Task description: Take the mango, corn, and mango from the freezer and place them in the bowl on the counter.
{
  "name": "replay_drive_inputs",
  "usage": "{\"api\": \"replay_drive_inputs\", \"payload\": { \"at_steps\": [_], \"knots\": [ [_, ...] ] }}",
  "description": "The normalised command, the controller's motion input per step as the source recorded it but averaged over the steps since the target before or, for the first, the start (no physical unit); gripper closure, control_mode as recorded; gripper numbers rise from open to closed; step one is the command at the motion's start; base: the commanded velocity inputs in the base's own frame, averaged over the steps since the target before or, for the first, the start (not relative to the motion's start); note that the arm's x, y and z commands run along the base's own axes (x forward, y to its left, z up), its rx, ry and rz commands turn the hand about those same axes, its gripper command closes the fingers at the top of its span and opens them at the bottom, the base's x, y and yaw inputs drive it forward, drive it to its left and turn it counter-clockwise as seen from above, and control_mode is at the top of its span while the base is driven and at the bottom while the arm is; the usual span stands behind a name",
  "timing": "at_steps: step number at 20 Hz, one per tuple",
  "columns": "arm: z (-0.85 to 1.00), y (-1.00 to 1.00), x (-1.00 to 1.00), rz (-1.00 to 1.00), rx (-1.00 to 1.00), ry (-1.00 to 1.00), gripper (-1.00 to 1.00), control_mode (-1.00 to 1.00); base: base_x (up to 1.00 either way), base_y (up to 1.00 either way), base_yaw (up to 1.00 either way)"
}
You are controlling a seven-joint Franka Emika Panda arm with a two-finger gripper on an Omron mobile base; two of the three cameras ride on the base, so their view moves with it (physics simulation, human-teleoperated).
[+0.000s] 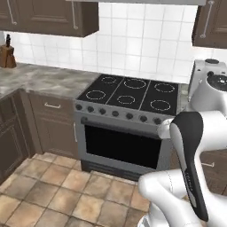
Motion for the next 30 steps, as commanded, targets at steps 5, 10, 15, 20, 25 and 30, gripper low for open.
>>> {"api": "replay_drive_inputs", "payload": {
  "at_steps": [5, 10, 15, 20, 25, 30],
  "knots": [
    [0.0, 0.0, 0.0, 0.0, 0.0, 0.0, 1.0, 1.0, 0.81, 0.0, -0.59],
    [0.0, 0.0, 0.0, 0.0, 0.0, 0.0, 1.0, 1.0, 0.82, 0.0, -0.58],
    [0.0, 0.0, 0.0, 0.0, 0.0, 0.0, 1.0, 1.0, 0.88, 0.0, -0.53],
    [0.0, 0.0, 0.0, 0.0, 0.0, 0.0, 1.0, 1.0, 0.85, 0.0, -0.46],
    [0.0, 0.0, 0.0, 0.0, 0.0, 0.0, 1.0, 1.0, 0.66, -0.11, -0.29],
    [0.0, 0.0, 0.0, 0.0, 0.0, 0.0, 1.0, 1.0, 0.44, -0.47, 0.06]
  ]
}}
